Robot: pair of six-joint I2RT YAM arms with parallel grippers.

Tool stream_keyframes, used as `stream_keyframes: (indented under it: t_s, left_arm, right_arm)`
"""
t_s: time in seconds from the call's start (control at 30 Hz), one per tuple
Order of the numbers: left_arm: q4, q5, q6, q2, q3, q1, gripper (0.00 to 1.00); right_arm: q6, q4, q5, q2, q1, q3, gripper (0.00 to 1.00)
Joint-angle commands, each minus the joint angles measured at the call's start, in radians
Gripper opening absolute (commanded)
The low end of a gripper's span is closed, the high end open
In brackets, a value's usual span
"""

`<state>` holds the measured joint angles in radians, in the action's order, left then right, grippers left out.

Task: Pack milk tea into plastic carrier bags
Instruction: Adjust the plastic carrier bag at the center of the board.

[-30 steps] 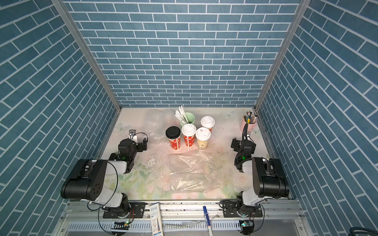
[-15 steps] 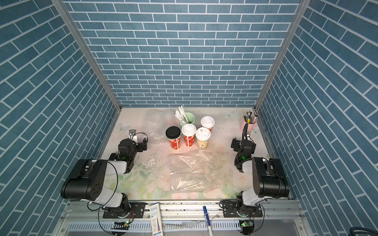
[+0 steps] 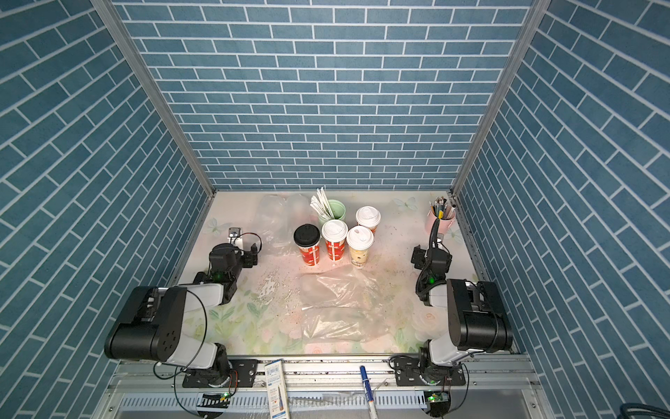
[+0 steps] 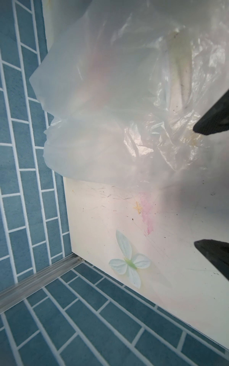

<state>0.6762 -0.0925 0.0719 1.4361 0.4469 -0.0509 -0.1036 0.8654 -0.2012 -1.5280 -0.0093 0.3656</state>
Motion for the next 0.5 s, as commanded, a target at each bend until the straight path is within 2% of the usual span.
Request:
stream_keyframes:
  t_s: [0.0, 0.17, 0.23, 0.3, 0.37, 0.47]
  left_arm:
    - [-0.166, -0.02, -0.011, -0.12, 0.057, 0.004, 0.83]
    - [-0.371, 0.046, -0.095, -0.306, 0.096, -0.005, 0.84]
    - [-0.443, 0.07, -0.127, -0.376, 0.116, -0.036, 0.84]
    - [-0.52, 0.057, -0.14, -0.438, 0.147, -0.098, 0.84]
    - [-0.616, -0.004, -0.13, -0.485, 0.197, -0.203, 0.84]
    - [-0.79, -0.082, -0.121, -0.499, 0.318, -0.372, 0.84]
  right_arm:
    - [0.017, -0.032, -0.033, 0.033, -0.005, 0.027, 0.86]
    - [0.029, -0.297, -0.055, 0.183, 0.006, 0.097, 0.84]
    - [0.038, -0.412, -0.054, 0.252, 0.006, 0.135, 0.84]
    - [0.024, -0.563, -0.056, 0.311, 0.006, 0.191, 0.84]
    - [0.005, -0.738, -0.024, 0.358, 0.006, 0.26, 0.85]
    - [-0.048, -0.956, 0.016, 0.397, 0.006, 0.35, 0.92]
